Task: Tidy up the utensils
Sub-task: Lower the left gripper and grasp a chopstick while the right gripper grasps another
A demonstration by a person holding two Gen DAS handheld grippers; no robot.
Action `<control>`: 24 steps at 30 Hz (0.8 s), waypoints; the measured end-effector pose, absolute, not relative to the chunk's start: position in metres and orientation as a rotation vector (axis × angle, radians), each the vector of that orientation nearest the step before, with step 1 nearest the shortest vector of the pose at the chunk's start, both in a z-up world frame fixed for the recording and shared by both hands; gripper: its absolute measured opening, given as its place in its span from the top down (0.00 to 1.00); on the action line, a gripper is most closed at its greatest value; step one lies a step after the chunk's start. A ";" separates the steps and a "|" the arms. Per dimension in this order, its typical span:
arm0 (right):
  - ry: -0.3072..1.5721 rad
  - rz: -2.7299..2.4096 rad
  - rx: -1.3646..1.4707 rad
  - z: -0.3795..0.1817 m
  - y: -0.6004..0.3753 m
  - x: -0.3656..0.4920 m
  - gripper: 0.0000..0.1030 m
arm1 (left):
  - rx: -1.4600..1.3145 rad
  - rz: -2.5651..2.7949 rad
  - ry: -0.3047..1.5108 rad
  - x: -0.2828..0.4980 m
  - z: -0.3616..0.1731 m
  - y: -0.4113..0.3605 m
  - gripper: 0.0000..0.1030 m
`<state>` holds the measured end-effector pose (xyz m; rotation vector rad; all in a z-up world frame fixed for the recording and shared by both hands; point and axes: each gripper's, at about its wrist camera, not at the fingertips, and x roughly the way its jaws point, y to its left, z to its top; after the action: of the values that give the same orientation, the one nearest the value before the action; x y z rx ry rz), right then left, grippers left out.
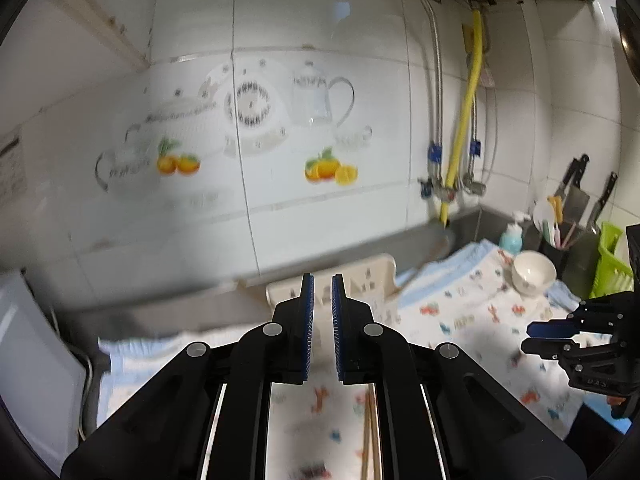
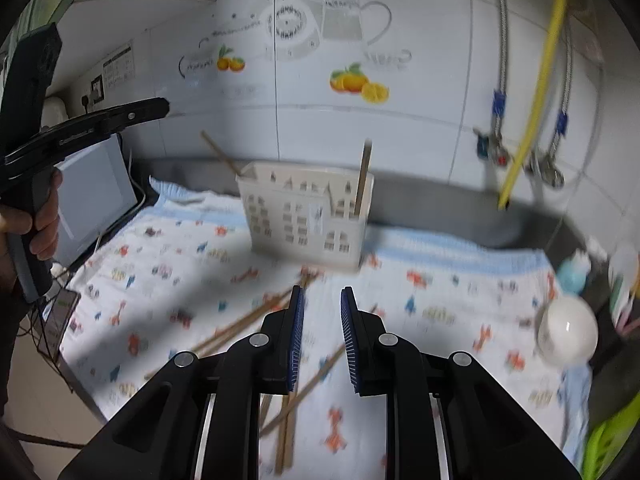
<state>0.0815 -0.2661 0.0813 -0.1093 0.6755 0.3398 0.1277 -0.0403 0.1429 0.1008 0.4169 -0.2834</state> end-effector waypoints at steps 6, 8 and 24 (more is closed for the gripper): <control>0.740 0.335 -0.067 0.029 -0.255 0.047 0.81 | 0.065 -0.283 0.500 0.095 0.094 -0.029 0.91; 0.756 0.321 -0.046 0.014 -0.253 0.041 0.81 | 0.056 -0.277 0.539 0.086 0.071 -0.025 0.91; 0.887 0.268 0.175 -0.057 -0.246 0.045 0.82 | 0.004 -0.290 0.765 0.060 -0.038 -0.014 0.84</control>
<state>0.0454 -0.2460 -0.0572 0.1755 0.8873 0.2682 0.0596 -0.0139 -0.0377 0.0035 0.7646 -0.2896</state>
